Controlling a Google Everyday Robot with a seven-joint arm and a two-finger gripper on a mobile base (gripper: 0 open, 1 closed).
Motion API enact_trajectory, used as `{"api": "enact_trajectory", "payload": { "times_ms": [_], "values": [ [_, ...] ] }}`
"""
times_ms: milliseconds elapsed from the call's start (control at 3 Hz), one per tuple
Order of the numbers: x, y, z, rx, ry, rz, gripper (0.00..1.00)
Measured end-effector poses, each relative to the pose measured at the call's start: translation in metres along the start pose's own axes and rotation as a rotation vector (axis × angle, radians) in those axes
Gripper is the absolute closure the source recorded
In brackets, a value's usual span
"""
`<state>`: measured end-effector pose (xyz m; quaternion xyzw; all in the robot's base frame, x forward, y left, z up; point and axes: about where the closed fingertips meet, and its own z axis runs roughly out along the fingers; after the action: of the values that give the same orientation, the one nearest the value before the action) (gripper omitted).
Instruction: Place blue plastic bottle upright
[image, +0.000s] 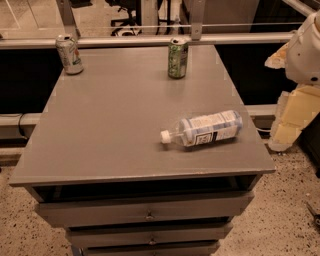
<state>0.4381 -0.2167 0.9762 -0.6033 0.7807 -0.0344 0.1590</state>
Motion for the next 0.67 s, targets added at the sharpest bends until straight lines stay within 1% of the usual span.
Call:
{"api": "enact_trajectory", "payload": {
  "times_ms": [333,667],
  "values": [
    [0.0000,0.0000,0.0000,0.000,0.000,0.000,0.00],
    [-0.0058,-0.0070,-0.0014,0.011,-0.033,-0.013,0.00]
  ]
}}
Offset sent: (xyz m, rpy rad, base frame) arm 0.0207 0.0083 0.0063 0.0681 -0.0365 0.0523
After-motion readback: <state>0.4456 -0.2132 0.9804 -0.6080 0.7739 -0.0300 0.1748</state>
